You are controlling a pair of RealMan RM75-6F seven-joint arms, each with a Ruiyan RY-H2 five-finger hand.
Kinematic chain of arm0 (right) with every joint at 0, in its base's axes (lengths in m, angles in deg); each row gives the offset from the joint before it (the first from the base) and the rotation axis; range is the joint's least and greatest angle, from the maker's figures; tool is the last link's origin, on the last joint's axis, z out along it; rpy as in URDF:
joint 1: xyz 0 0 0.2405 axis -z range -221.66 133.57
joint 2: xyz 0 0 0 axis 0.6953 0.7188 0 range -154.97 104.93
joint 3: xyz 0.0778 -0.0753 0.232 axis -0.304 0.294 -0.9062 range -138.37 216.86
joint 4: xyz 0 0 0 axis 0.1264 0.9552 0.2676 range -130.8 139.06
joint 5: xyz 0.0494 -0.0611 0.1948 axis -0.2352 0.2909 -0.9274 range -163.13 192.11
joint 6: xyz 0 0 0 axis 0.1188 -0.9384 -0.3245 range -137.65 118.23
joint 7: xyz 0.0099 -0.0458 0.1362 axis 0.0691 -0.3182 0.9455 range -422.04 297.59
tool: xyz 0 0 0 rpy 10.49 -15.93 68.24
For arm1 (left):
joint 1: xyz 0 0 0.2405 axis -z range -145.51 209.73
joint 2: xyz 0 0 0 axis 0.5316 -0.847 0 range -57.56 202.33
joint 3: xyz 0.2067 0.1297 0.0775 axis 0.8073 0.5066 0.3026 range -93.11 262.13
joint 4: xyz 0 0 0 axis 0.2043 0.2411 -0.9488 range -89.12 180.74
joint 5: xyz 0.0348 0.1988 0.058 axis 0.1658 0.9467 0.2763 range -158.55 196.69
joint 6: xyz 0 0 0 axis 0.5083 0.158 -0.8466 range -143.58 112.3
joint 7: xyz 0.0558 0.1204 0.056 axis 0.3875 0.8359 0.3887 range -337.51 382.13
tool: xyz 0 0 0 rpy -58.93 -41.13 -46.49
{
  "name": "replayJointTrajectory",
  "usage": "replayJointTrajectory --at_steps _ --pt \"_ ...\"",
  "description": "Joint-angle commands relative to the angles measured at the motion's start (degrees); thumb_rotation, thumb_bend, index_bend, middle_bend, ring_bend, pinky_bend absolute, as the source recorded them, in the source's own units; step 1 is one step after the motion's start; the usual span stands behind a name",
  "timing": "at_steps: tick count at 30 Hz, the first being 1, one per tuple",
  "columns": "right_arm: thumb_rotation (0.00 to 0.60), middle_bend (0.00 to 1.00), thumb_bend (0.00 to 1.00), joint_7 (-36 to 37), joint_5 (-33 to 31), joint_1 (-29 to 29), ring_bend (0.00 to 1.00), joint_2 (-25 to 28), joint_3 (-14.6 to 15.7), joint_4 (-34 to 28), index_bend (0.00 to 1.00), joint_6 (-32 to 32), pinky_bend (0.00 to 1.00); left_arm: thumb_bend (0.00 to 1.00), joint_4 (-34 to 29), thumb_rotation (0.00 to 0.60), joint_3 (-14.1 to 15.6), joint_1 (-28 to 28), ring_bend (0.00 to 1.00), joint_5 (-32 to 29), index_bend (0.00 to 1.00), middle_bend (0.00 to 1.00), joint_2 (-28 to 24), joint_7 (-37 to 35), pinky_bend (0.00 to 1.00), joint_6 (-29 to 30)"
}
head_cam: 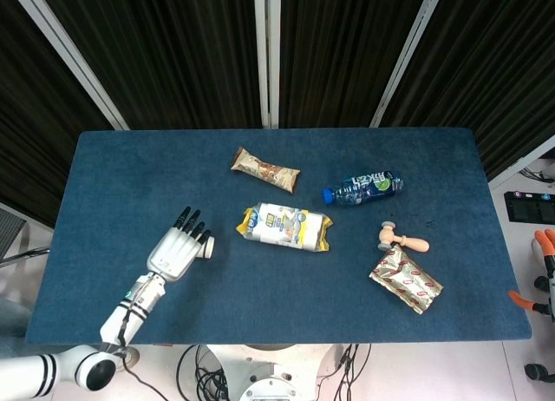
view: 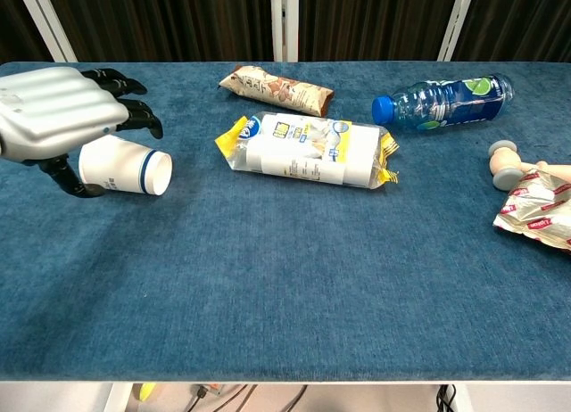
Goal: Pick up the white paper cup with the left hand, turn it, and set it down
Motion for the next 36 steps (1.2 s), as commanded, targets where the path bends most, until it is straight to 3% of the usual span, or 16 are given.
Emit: replayJointTrajectory --at_steps 1,14,25,28,30,36 --pt "0.600 0.00 0.01 -0.1 -0.1 -0.1 0.00 0.0 0.0 0.0 0.00 0.2 0.00 0.20 -1.8 0.600 -1.1 1.7 0.00 -4.3 0.22 0.18 0.8 2.6 0.00 -1.0" --pt "0.600 0.00 0.02 0.8 -0.5 -0.1 0.00 -0.1 0.0 0.8 0.00 0.7 0.00 0.21 0.3 0.600 -1.0 6.0 0.00 -12.1 0.28 0.21 3.2 7.3 0.00 -1.2" --pt "0.600 0.00 0.02 1.4 -0.4 -0.1 0.00 -0.2 0.1 1.4 0.00 0.9 0.00 0.23 3.2 0.600 -0.4 6.4 0.03 -11.1 0.44 0.36 5.0 5.2 0.00 2.4" --pt "0.600 0.00 0.02 1.4 -0.6 -0.1 0.00 -0.2 0.1 1.5 0.00 1.0 0.00 0.23 3.6 0.600 -0.8 5.6 0.07 -6.8 0.48 0.41 5.2 0.3 0.00 4.1" --pt "0.600 0.00 0.02 1.4 -0.6 -0.2 0.00 -0.2 0.1 1.5 0.00 1.1 0.00 0.23 3.5 0.600 -1.9 4.5 0.08 -2.0 0.49 0.41 5.0 -8.1 0.00 5.6" --pt "0.600 0.00 0.02 1.4 -0.6 -0.4 0.00 -0.3 0.1 1.5 0.00 1.6 0.00 0.23 8.5 0.600 -4.6 0.4 0.09 10.8 0.50 0.42 6.1 -45.6 0.00 10.6"
